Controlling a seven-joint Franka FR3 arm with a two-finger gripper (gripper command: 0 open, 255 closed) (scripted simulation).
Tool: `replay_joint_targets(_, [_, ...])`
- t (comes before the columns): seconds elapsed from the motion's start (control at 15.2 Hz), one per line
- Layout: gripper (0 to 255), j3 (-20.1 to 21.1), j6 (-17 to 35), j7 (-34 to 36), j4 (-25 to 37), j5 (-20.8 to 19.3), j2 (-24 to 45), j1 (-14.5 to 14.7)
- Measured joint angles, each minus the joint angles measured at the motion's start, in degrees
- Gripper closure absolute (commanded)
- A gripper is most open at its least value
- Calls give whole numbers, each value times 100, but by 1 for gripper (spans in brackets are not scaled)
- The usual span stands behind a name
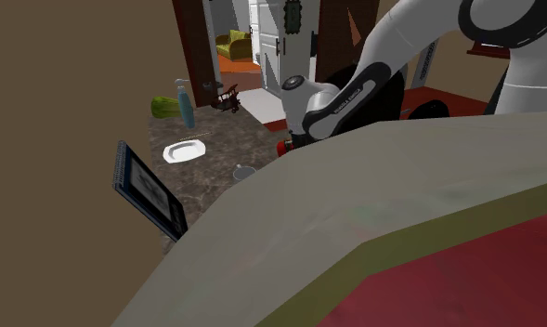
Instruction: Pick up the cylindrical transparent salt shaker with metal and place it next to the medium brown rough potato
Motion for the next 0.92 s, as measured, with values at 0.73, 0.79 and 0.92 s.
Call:
replay_joint_targets(0.73, [255, 117, -580, -644, 164, 640, -612, -66])
replay_joint_targets(0.79, [255, 128, -636, -680, 185, 687, -658, -61])
replay_joint_targets(0.92, [255, 139, -744, -774, 224, 782, -755, -62])
